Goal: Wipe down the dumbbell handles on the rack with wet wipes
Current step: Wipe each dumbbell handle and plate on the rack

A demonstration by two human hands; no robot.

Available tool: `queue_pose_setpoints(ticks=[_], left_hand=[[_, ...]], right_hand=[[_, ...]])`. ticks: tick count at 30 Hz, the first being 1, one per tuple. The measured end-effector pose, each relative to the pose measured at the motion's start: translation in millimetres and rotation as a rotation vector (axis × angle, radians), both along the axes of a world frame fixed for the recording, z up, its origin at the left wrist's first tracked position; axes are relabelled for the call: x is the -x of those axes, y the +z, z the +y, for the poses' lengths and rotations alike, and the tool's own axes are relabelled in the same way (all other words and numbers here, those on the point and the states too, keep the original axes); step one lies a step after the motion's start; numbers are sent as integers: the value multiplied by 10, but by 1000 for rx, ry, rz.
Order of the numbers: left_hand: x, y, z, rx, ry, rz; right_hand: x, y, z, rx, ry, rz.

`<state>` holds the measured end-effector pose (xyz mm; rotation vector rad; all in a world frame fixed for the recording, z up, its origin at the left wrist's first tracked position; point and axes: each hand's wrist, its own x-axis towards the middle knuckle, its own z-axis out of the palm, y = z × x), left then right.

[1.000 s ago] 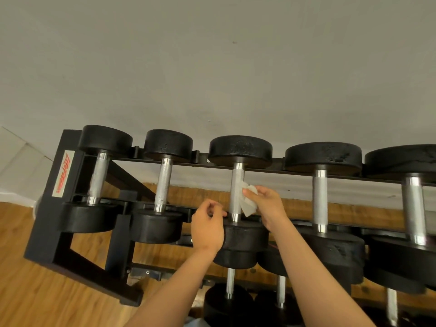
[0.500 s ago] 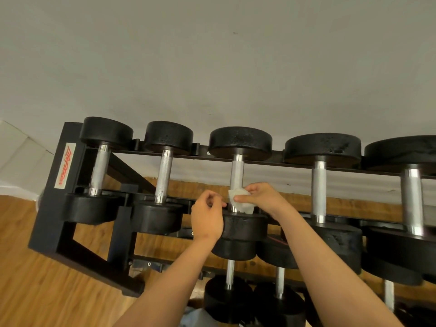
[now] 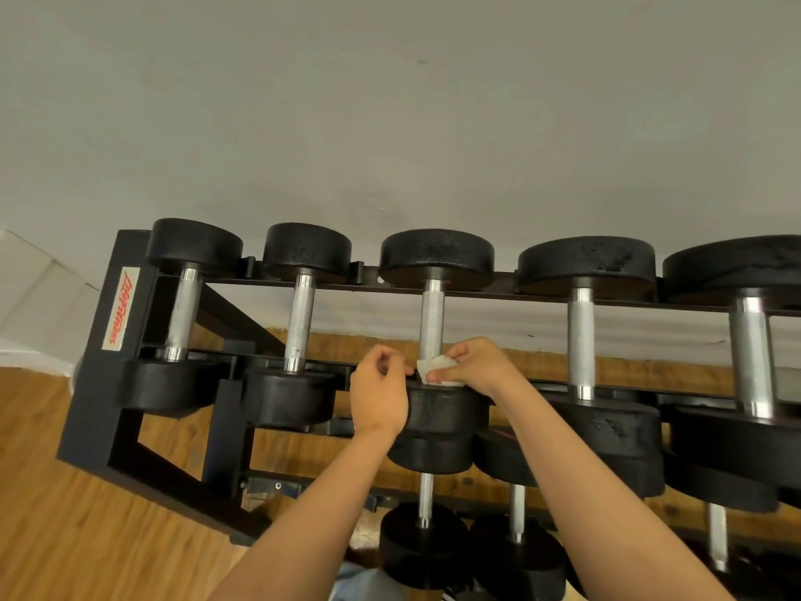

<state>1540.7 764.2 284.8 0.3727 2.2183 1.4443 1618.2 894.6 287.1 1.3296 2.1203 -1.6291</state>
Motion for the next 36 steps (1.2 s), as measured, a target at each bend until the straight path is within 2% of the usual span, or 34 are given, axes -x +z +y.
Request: queue_pose_setpoints(ticks=[5, 8, 10, 12, 14, 16, 19, 24, 28, 31, 36], left_hand=[[-2, 16, 7, -8, -11, 13], [-3, 7, -6, -13, -11, 15], [-6, 2, -7, -18, -14, 20], [-11, 4, -10, -9, -16, 27], [-8, 0, -17, 0, -28, 39], [-3, -15, -22, 10, -41, 34], [0, -25, -24, 29, -50, 39], [-7, -4, -38, 52, -82, 61], [-15, -13, -50, 52, -80, 46], [-19, -25, -49, 40, -67, 37], [-36, -10, -38, 38, -39, 40]], right_hand=[[70, 105, -18, -30, 49, -52], [3, 57, -102, -48, -90, -1], [-30, 22, -198, -141, -248, 78], [-56, 34, -303, -187, -401, 236], [-109, 102, -419, -210, -481, 388], [-248, 159, -553, -322, -502, 451], [-457, 88, -782, -484, -442, 459], [-448, -134, -1073, -690, -189, 497], [-615, -397, -1316, -867, -40, 367], [-684, -448, -1375, -903, 18, 323], [-615, -430, -1303, -879, -29, 276]])
